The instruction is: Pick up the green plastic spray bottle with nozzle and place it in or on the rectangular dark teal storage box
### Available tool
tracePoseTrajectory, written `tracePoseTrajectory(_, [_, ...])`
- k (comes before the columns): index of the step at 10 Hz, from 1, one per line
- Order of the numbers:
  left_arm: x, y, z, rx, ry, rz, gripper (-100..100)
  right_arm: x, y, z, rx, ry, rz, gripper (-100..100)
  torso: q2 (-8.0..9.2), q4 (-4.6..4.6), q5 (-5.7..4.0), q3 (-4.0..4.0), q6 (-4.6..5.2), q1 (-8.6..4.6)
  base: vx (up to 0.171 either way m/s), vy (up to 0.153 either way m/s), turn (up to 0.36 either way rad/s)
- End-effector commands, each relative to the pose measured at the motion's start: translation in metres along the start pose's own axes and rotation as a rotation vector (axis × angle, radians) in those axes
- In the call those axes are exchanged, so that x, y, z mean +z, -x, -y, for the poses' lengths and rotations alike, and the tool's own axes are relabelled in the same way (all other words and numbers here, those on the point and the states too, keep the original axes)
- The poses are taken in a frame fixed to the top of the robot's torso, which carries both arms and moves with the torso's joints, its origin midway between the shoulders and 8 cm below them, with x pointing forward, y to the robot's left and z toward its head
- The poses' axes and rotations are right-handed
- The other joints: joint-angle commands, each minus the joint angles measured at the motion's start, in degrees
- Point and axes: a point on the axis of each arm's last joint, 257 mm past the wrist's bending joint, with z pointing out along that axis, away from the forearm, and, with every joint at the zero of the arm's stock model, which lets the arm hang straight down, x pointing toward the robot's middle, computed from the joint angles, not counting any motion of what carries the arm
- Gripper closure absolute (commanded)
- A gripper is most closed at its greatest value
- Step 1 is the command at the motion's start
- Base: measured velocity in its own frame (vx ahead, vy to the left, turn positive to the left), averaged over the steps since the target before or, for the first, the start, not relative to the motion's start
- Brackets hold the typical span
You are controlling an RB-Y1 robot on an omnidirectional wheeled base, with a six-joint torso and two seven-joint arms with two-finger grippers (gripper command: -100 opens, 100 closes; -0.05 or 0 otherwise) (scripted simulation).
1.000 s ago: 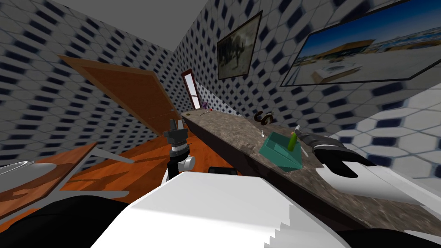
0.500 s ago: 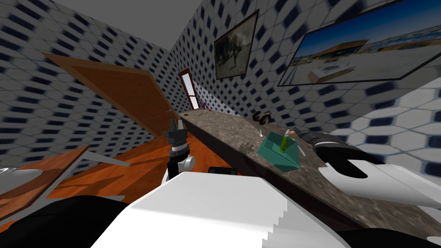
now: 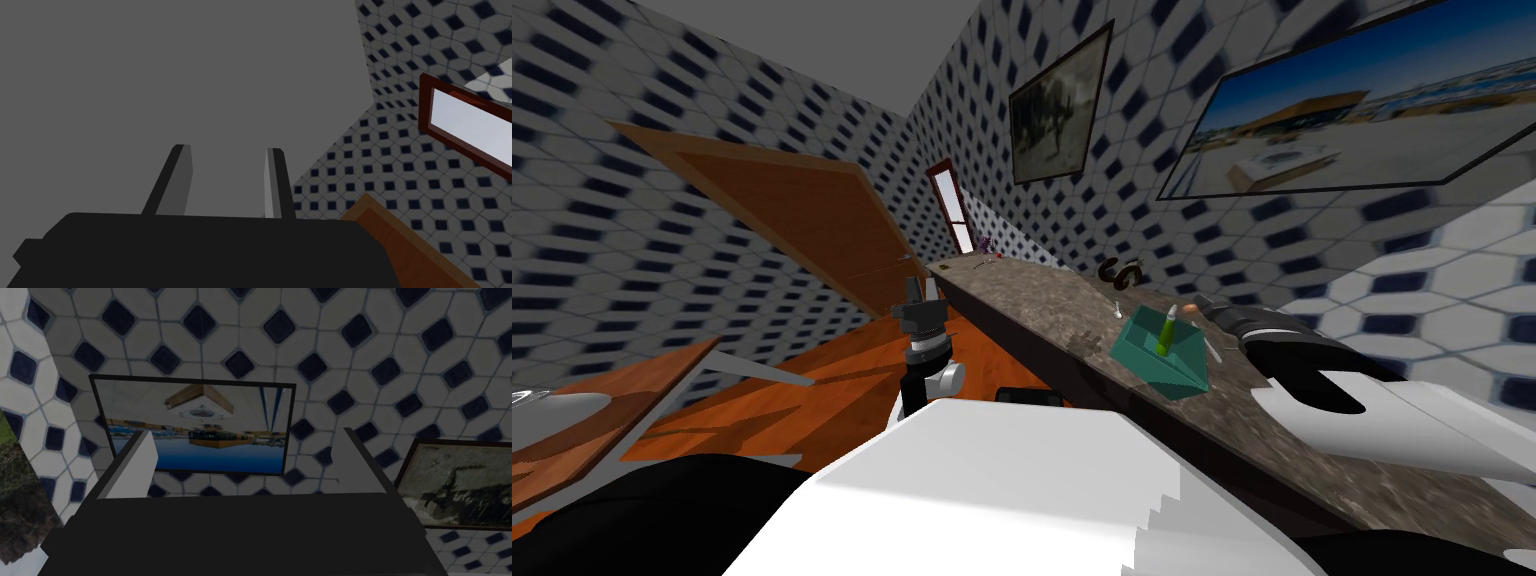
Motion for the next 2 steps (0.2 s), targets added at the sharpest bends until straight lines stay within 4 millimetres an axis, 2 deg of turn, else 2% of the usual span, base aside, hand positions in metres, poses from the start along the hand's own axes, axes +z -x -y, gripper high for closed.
tracePoseTrajectory(1, [0.0, 0.0, 0.0, 0.0, 0.0, 0.0, 0, 0.0, 0.0, 0.0, 0.0, 0.0, 0.0, 0, 0.0, 0.0, 0.0, 0.0, 0.0, 0.0, 0.0, 0.0, 0.0])
tracePoseTrajectory(2, [0.0, 0.0, 0.0, 0.0, 0.0, 0.0, 0, 0.0, 0.0, 0.0, 0.0, 0.0, 0.0, 0, 0.0, 0.0, 0.0, 0.0, 0.0, 0.0, 0.0, 0.0, 0.0])
